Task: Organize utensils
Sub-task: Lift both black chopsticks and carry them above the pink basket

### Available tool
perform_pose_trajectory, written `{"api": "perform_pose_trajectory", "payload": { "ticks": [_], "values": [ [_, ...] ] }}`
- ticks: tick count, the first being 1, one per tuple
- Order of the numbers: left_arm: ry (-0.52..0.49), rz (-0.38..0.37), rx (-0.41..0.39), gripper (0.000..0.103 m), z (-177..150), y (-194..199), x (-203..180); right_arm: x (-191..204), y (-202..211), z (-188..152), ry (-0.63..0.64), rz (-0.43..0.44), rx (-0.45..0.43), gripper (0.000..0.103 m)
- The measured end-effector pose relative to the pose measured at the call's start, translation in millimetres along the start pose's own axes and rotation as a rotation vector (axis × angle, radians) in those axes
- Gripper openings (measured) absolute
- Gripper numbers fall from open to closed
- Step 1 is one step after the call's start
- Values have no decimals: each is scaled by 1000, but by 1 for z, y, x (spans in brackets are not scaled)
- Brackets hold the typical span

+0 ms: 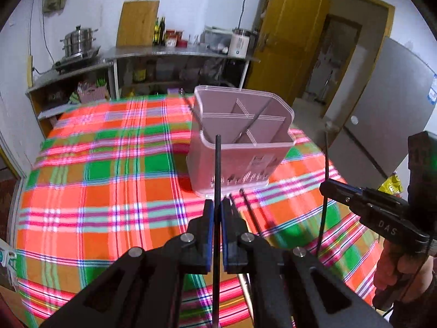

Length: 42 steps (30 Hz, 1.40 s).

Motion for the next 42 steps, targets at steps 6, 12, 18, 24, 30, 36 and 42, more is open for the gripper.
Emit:
{"api": "perform_pose_trajectory", "payload": {
  "ticks": [6,12,18,24,30,36,42],
  "values": [
    [-17,-8,-60,5,12,29,-6,4,26,7,4,-7,-67,5],
    [-25,-13,-83,5,20,41,-9,9,45,12,6,-12,-112,5],
    [-16,-34,-83,5,23,46,-11,10,52,12,1,-9,-126,5],
    [-10,-53,-69,5,30,44,-10,9,51,16,0,-1,-133,5],
    [1,-85,-86,5,49,51,-15,14,55,30,-2,9,-158,5],
    [11,-105,-152,5,81,73,-16,25,69,60,8,26,-222,5],
    [30,-110,-212,5,116,87,-11,30,83,99,-1,47,-296,5]
  ]
}}
Point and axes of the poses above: each gripper's, at about its wrist camera, not at the fingertips, and y roughly against the way its jaws point, x to its left, z to its top, the point moved 4 cm from there along -y, roughly the way its jaws point, and after that the axes turned 11 degrees about x, right-handed, at the moved point
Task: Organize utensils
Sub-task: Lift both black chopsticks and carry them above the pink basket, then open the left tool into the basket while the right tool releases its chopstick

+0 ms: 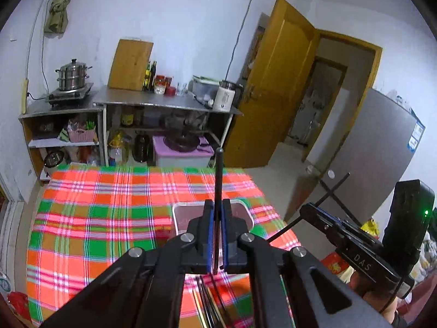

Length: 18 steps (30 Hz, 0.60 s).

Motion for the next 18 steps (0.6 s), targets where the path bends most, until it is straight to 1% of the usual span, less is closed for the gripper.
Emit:
{"api": "perform_pose_trajectory", "payload": {
  "ticks": [4,8,11,18],
  "values": [
    [3,15,-26,5,15,-6,5,0,-6,17,-12,0,-32,5],
    [26,21,-29,5,19,-23,15,-4,-19,22,-34,-3,-36,5],
    [37,25,-10,5,15,-39,23,-7,-34,19,-37,-11,-19,5],
    [64,30,53,5,-3,-71,41,-16,-69,-1,-45,-26,54,5]
  ]
}}
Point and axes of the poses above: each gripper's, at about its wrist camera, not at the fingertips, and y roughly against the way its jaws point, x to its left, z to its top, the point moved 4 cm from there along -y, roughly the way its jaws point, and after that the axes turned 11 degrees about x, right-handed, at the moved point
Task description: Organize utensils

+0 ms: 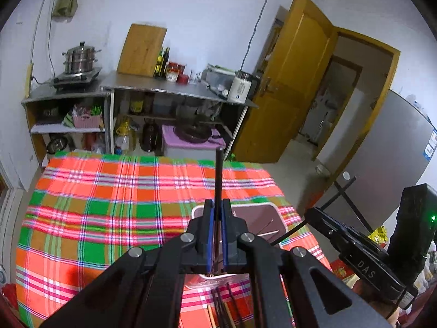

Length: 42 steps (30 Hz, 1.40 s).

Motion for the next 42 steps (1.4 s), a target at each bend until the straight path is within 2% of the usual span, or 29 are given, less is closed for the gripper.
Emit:
{"api": "perform_pose_trajectory", "payload": {
  "ticks": [5,8,10,12,15,21,28,35,42],
  "values": [
    [13,-5,25,6,-11,-14,7,-6,-17,-10,-13,11,46,5],
    [17,-4,29,10,-17,-15,10,-7,-20,-14,-12,15,64,5],
    [19,2,23,22,-19,-12,10,-7,-20,-16,-6,10,70,8],
    [22,-6,7,26,-21,-6,10,-6,-17,-18,-3,13,65,14],
    [17,4,-22,30,-25,7,7,-4,-8,-22,1,18,53,15],
    [-3,-1,-64,30,-44,32,1,-1,16,-34,7,21,15,15],
    [-49,23,-80,30,-85,44,-10,0,37,-73,35,7,22,15],
    [-72,41,-54,30,-133,42,-20,1,46,-116,69,-20,61,15],
    [-62,50,-7,30,-173,32,-17,-7,48,-153,45,-27,108,15]
  ]
}}
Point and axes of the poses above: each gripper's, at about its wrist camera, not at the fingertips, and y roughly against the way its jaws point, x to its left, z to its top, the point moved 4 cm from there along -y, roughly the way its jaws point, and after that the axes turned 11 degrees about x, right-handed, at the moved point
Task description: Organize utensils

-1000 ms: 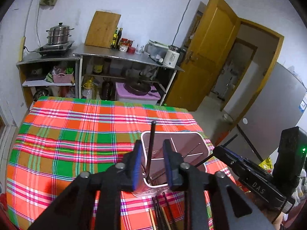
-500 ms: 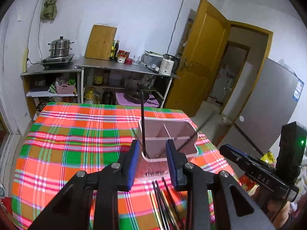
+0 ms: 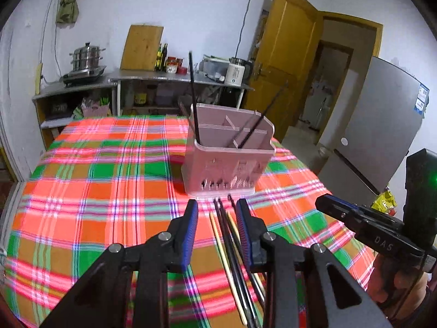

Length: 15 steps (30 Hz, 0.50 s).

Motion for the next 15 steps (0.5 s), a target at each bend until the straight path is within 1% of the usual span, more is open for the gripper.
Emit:
{"api": "perform_pose_trajectory", "payload": {
  "ticks": [8,15],
  "values": [
    [42,-1,61,30,-33,-14,11,-4,-8,-34,-7,-7,53,15],
    [49,-5,96,30,-46,-25,11,-5,-17,-46,-6,-7,84,15]
  ]
}}
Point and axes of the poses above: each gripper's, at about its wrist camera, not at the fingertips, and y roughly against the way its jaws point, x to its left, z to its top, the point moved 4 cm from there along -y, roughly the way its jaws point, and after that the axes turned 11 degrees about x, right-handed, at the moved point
